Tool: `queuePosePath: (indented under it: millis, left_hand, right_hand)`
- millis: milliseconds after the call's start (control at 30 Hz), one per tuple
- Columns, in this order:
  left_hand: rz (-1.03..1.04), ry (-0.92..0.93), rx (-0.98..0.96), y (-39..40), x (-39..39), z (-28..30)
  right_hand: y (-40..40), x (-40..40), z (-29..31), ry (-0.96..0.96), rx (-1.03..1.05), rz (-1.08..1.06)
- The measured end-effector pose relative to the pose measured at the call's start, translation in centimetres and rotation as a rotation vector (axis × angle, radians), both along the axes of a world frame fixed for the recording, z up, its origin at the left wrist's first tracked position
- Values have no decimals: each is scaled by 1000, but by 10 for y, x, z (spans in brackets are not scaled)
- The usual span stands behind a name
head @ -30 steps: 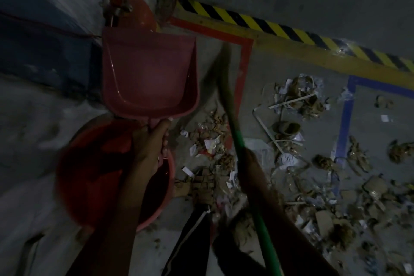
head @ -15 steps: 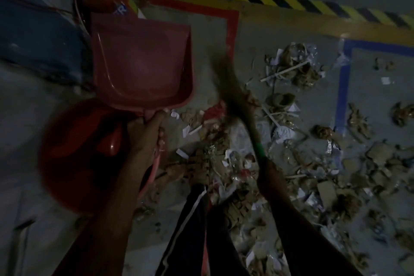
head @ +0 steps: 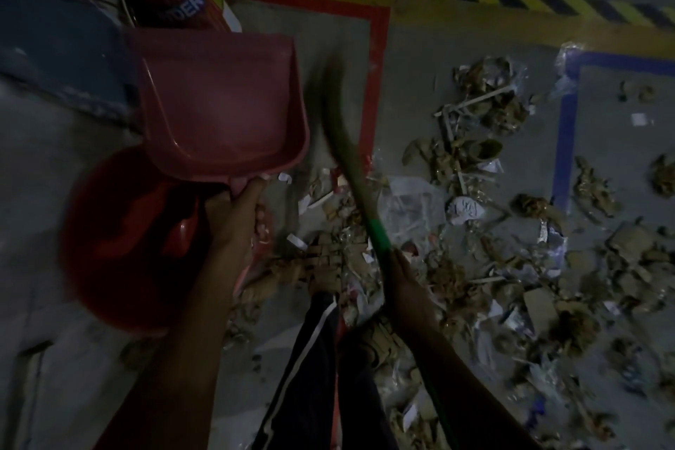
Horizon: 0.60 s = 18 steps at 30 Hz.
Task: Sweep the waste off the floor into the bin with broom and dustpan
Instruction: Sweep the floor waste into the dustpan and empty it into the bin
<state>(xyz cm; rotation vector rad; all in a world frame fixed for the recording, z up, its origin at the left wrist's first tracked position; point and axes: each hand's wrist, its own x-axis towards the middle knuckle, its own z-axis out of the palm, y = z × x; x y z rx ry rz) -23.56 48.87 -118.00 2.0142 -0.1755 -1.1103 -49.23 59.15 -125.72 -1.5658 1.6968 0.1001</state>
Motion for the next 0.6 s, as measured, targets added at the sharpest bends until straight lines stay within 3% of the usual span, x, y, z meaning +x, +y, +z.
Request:
queuePosePath:
  millis: [133, 267, 600]
  left_hand:
    - [49, 12, -24, 7, -2, -3]
    - [80, -7, -36, 12, 8, -11]
    - [51, -10, -7, 23, 11, -29]
  right_hand:
    - [13, 38, -43, -35, 47, 275]
    - [6, 42, -48, -4, 132, 280]
    - [-10, -55, -60, 243, 1, -86]
